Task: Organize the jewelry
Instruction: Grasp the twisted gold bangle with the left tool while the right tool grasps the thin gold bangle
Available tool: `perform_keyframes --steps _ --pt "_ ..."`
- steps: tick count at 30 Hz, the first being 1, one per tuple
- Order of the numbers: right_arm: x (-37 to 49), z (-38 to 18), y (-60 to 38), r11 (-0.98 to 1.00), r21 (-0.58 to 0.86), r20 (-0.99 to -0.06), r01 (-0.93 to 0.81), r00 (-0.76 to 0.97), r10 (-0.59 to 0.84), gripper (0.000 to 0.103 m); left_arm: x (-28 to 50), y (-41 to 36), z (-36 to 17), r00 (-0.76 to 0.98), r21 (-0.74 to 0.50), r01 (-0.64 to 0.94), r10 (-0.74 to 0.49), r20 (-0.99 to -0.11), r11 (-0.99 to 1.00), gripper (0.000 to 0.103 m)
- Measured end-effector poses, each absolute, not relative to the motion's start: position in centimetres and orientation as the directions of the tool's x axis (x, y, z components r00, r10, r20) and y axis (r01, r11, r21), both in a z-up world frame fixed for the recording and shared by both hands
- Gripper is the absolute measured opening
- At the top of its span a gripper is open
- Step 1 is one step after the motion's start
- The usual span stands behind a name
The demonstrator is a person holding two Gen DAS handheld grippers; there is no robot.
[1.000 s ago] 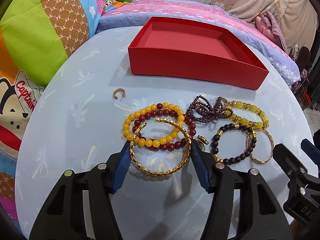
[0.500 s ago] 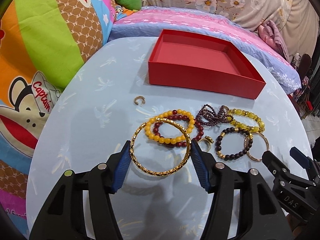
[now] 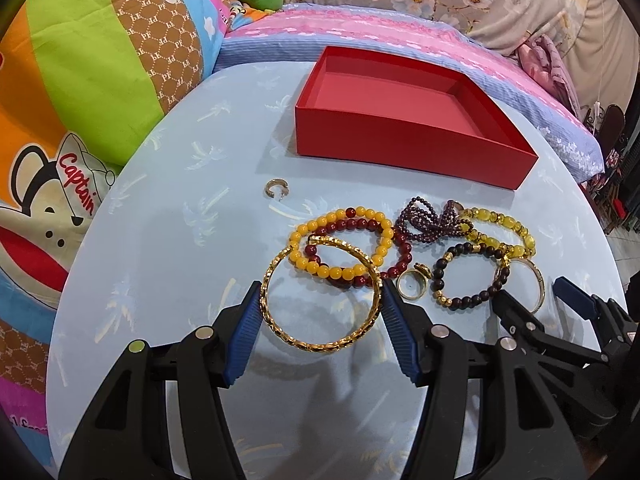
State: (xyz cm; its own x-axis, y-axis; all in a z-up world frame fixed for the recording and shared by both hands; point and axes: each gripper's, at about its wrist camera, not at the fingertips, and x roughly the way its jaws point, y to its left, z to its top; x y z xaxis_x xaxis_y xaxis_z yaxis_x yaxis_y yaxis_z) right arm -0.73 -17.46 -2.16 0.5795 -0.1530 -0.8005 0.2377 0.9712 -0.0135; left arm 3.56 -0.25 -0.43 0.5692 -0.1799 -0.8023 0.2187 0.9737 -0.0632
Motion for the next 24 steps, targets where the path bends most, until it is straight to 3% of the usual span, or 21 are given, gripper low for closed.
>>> perform_keyframes --steps 5,24 --pt "-0.8 -1.9 -17.6 0.974 -0.010 -0.792 0.225 0.593 -0.145 0.061 3.7 -0.4 -0.5 0.565 -0.066 0.222 -0.183 -0.805 0.973 0.056" --pt "-2.4 2.5 -19.7 0.962 0.095 -0.748 0.257 0.656 -0.101 0.060 3.6 -0.5 2.6 0.591 -0.105 0.244 -0.234 -0.772 0.964 0.056"
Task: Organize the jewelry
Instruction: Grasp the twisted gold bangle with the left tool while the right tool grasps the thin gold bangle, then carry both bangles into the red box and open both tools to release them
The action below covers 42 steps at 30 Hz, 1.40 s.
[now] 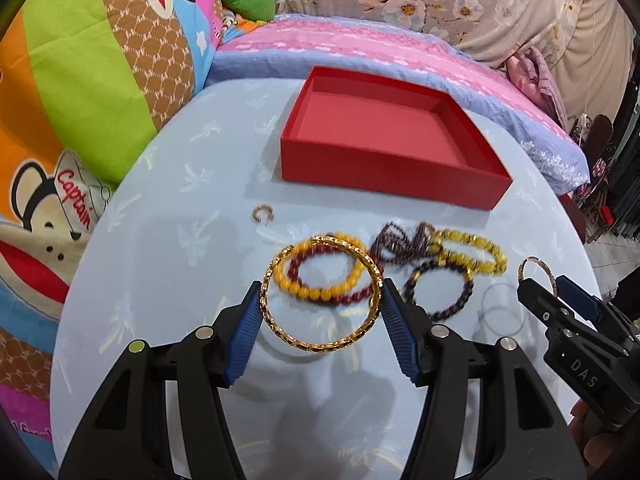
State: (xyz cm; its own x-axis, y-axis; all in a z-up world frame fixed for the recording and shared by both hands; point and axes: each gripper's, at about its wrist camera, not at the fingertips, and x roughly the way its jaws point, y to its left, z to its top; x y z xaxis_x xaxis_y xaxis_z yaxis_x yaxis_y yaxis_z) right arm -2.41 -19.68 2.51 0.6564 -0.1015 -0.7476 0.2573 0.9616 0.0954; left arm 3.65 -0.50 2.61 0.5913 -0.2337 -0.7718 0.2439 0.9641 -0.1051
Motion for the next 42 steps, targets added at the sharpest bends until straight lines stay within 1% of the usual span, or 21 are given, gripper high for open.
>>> perform_keyframes --steps 5,9,15,19,21,27,31,38,42 --pt "0.7 5.2 -20.2 0.968 0.111 -0.709 0.223 0.700 -0.080 0.061 6.2 -1.4 5.2 0.626 -0.113 0.267 -0.262 -0.735 0.957 0.056" --pt "4.6 7.3 -21.0 0.973 0.111 -0.679 0.201 0.731 -0.073 0.061 10.2 -2.9 6.7 0.634 -0.123 0.299 -0.293 -0.716 0.946 0.056" --pt "13.3 8.6 -23.0 0.975 0.123 -0.684 0.183 0.728 -0.050 0.061 18.2 -6.0 7.4 0.631 -0.119 0.340 -0.320 -0.707 0.933 0.056" --pt "18.9 7.6 -24.0 0.979 0.116 -0.714 0.169 0.699 -0.036 0.061 23.5 -8.0 6.2 0.603 -0.107 0.372 -0.328 -0.727 0.922 0.056" --pt "21.3 6.8 -24.6 0.978 0.125 -0.733 0.165 0.680 -0.021 0.061 25.4 -8.8 5.5 0.598 -0.087 0.376 -0.313 -0.738 0.923 0.056" --pt "26.2 3.6 -25.5 0.977 0.133 -0.790 0.168 0.614 0.003 0.061 30.6 -10.7 3.1 0.545 -0.108 0.391 -0.324 -0.773 0.914 0.056" --pt "27.9 2.2 -26.1 0.974 0.128 -0.816 0.187 0.578 -0.004 0.061 32.4 -11.5 1.8 0.513 -0.116 0.391 -0.321 -0.796 0.913 0.056" --pt "28.9 1.7 -26.3 0.975 0.089 -0.832 0.204 0.553 -0.040 0.061 33.7 -11.9 0.8 0.467 -0.140 0.385 -0.323 -0.823 0.912 0.056" --pt "29.0 1.8 -26.0 0.976 0.055 -0.828 0.209 0.557 -0.072 0.061 33.8 -11.8 0.6 0.471 -0.125 0.364 -0.298 -0.830 0.923 0.061"
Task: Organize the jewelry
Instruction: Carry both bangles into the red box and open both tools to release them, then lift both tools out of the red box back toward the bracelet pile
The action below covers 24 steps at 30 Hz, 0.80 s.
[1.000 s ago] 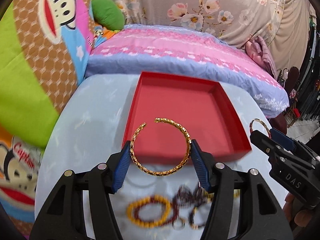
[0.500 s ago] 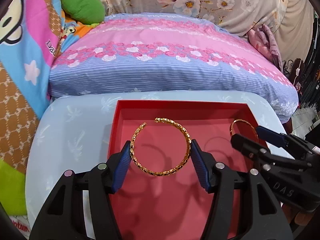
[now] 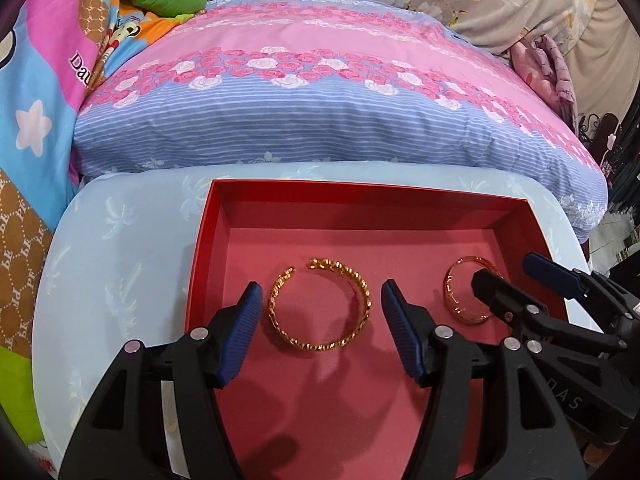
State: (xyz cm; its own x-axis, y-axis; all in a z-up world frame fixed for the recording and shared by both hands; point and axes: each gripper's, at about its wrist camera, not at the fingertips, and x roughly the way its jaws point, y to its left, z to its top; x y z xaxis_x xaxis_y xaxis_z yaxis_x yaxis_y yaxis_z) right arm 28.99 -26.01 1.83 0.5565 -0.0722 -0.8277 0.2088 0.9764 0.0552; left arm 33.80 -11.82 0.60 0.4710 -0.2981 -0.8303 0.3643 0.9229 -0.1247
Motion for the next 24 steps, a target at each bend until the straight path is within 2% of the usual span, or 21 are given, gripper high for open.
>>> perform_keyframes --steps 8,16,24 --pt "28.0 2.7 -26.0 0.976 0.069 -0.812 0.205 0.580 -0.064 0.064 32.9 -11.2 1.9 0.521 -0.114 0.342 -0.289 -0.803 0.933 0.070" --pt "22.2 6.1 -24.6 0.979 0.090 -0.760 0.185 0.648 -0.052 0.068 27.4 -8.6 6.2 0.596 -0.107 0.364 -0.320 -0.736 0.925 0.070" --pt "13.2 8.1 -22.8 0.977 0.094 -0.726 0.192 0.685 -0.065 0.070 20.0 -4.4 7.5 0.618 -0.119 0.333 -0.312 -0.722 0.935 0.070"
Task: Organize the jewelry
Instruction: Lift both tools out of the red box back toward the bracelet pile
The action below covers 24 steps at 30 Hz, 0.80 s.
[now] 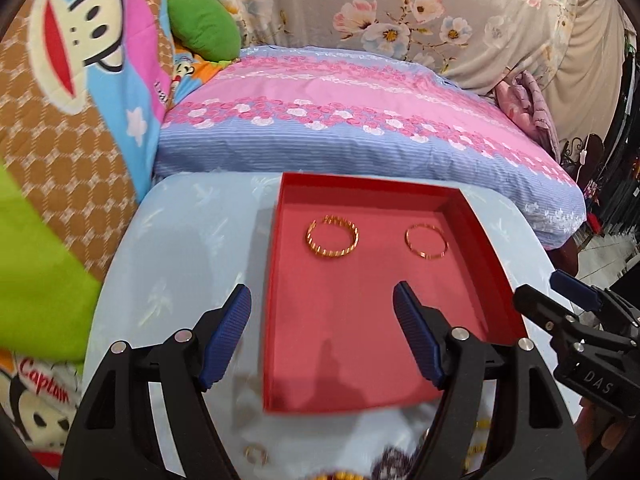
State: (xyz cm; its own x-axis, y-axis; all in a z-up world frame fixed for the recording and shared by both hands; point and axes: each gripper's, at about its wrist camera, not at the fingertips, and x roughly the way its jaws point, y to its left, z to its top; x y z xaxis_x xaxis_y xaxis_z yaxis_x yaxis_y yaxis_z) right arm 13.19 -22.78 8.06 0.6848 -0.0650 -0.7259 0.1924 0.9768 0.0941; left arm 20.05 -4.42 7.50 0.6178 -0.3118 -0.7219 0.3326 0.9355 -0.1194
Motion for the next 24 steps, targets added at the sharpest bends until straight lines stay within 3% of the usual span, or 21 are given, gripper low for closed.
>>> perform_keyframes --steps 11,24 --pt "2.8 3.9 -21.5 0.968 0.107 -0.789 0.226 0.611 -0.055 0.070 10.1 -0.5 3.6 0.585 -0.095 0.296 -0.259 -0.768 0.951 0.070" --pt "-2.3 0.3 -18.9 0.973 0.099 -0.823 0.208 0.567 -0.038 0.070 4.6 2.5 -1.0 0.538 -0.110 0.243 -0.229 -0.811 0.964 0.070"
